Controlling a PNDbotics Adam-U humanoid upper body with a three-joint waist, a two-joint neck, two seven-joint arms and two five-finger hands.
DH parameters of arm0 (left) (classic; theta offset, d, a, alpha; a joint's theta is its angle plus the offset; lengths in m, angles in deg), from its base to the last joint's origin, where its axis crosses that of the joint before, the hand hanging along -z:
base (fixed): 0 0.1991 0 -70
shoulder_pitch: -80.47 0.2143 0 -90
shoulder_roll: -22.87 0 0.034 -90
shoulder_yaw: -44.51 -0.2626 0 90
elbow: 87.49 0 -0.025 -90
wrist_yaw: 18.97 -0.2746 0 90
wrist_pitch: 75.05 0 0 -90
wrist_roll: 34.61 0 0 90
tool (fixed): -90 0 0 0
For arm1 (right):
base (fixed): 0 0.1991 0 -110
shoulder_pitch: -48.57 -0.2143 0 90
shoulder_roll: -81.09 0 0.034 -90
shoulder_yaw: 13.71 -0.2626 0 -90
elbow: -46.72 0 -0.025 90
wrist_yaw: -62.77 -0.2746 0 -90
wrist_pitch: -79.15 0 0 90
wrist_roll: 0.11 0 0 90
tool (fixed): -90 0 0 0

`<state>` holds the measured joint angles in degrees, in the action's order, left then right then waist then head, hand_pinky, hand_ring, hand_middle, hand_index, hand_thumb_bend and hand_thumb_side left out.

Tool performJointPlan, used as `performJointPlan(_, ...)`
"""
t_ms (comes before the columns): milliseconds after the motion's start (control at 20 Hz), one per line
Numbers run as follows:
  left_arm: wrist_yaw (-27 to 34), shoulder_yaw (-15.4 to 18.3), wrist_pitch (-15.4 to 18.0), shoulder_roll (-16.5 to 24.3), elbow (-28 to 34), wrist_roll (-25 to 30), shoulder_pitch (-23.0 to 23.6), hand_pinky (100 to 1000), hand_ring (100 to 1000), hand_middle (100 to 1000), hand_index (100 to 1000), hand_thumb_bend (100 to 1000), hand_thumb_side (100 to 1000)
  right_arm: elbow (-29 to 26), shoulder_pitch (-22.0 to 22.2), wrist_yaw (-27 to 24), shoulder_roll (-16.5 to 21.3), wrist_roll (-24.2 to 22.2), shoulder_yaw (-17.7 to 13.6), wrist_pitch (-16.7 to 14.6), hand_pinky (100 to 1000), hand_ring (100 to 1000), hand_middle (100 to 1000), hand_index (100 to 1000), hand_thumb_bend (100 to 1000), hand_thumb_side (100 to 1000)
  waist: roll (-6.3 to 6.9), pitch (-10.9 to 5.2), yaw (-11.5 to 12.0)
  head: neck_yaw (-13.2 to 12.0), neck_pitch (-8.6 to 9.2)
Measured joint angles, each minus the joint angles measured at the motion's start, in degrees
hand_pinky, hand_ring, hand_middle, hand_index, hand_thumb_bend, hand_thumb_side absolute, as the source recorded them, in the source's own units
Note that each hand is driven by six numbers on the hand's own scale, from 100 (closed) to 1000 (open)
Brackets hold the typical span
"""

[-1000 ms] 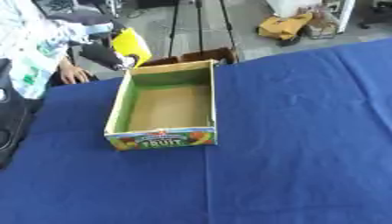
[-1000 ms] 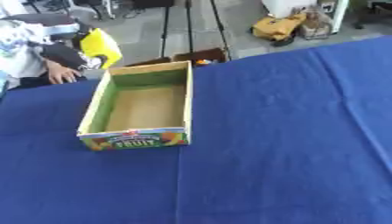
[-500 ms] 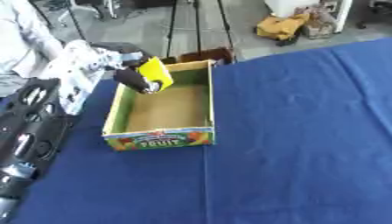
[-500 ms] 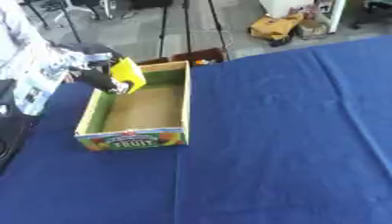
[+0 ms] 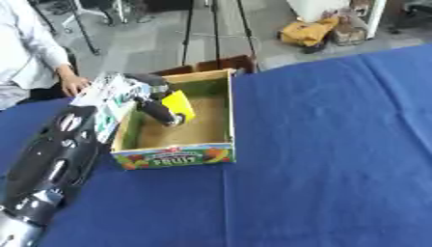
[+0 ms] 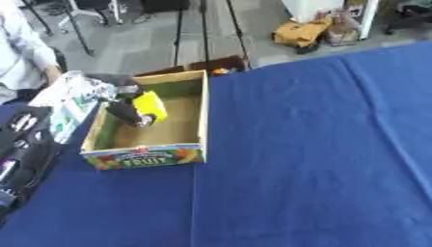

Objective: Pick up objects on the table and place them in the box.

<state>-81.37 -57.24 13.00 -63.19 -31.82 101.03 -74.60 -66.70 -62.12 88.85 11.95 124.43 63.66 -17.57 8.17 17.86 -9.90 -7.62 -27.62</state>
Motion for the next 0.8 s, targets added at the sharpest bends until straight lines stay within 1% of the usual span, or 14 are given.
performJointPlan(50, -0.8, 0.0, 0.3, -0.2, -0.4, 0.1, 0.0, 591, 834, 791, 927, 100, 655, 0.0, 0.0, 0.0, 0.0, 0.0, 0.0, 0.0, 597, 571, 584, 648, 100, 635, 0.0, 0.0, 0.0, 0.0, 0.0)
performJointPlan(100, -1.5, 0.1, 0.6, -0.4, -0.8, 0.3, 0.0, 635, 872, 834, 969, 100, 653, 0.0, 0.0, 0.0, -0.1, 0.0, 0.0, 0.0, 597, 571, 584, 648, 100, 634, 0.0, 0.0, 0.0, -0.1, 0.0)
performJointPlan(150, -2.3, 0.2, 0.9, -0.4, -1.1, 0.5, 0.0, 667, 897, 860, 994, 100, 655, 0.0, 0.0, 0.0, -0.2, 0.0, 0.0, 0.0, 597, 570, 583, 648, 100, 634, 0.0, 0.01, -0.2, -0.1, 0.0)
performJointPlan(200, -3.1, 0.3, 1.3, -0.4, -1.3, 0.8, 0.0, 686, 910, 872, 1000, 100, 659, 0.0, 0.0, 0.0, -0.3, 0.0, 0.0, 0.0, 597, 570, 583, 648, 100, 634, 0.0, 0.01, -0.3, -0.1, 0.0)
performJointPlan(250, -3.9, 0.4, 1.7, -0.5, -1.6, 1.0, -0.1, 763, 960, 915, 1000, 177, 668, 0.0, 0.0, 0.0, -0.3, 0.0, 0.0, 0.0, 597, 570, 582, 648, 100, 634, 0.0, 0.01, -0.3, -0.1, 0.0)
performJointPlan(300, -4.7, 0.4, 2.1, -0.6, -1.6, 1.3, -0.1, 771, 965, 919, 1000, 187, 670, 0.0, 0.0, -0.1, -0.3, 0.0, 0.0, 0.0, 597, 570, 582, 648, 100, 634, 0.0, 0.03, -0.3, -0.1, 0.0)
performJointPlan(350, -5.5, 0.5, 2.6, -0.8, -1.6, 1.5, -0.1, 851, 1000, 962, 1000, 315, 699, 0.0, 0.0, -0.1, -0.3, 0.0, 0.0, 0.0, 597, 569, 581, 647, 100, 633, 0.0, 0.05, -0.3, -0.1, 0.0)
performJointPlan(400, -6.2, 0.6, 3.1, -0.8, -1.6, 1.8, -0.1, 873, 1000, 977, 1000, 355, 706, 0.0, 0.0, -0.1, -0.3, 0.0, 0.0, 0.0, 597, 569, 581, 647, 100, 632, 0.0, 0.05, -0.3, -0.1, 0.0)
performJointPlan(450, -6.9, 0.7, 3.6, -0.8, -1.6, 2.0, -0.1, 903, 1000, 998, 1000, 435, 744, 0.0, 0.0, -0.1, -0.3, 0.0, 0.0, 0.0, 598, 569, 581, 647, 100, 632, 0.0, 0.05, -0.3, -0.1, 0.0)
performJointPlan(500, -7.6, 0.7, 4.1, -0.8, -1.6, 2.3, -0.2, 910, 1000, 1000, 1000, 469, 759, 0.0, 0.0, -0.1, -0.3, -0.1, 0.0, 0.1, 598, 569, 581, 647, 100, 632, 0.0, 0.05, -0.3, -0.2, -0.01)
performJointPlan(550, -8.2, 0.8, 4.5, -0.8, -1.6, 2.5, -0.2, 924, 1000, 1000, 1000, 557, 804, 0.0, 0.0, -0.1, -0.3, -0.1, 0.0, 0.1, 598, 569, 580, 647, 100, 632, 0.0, 0.05, -0.3, -0.2, -0.01)
performJointPlan(650, -9.2, 1.0, 5.2, -0.9, -1.5, 2.9, -0.2, 937, 1000, 1000, 1000, 615, 846, 0.0, 0.0, -0.2, -0.4, -0.1, 0.0, 0.1, 598, 569, 580, 647, 100, 632, 0.0, 0.05, -0.4, -0.2, -0.01)
performJointPlan(800, -9.6, 1.6, 5.6, -0.9, -1.0, 2.8, -0.2, 932, 1000, 1000, 1000, 593, 869, 0.0, 0.1, -0.4, -0.4, -0.1, 0.0, 0.1, 598, 569, 580, 646, 100, 633, 0.0, 0.05, -0.6, -0.2, -0.01)
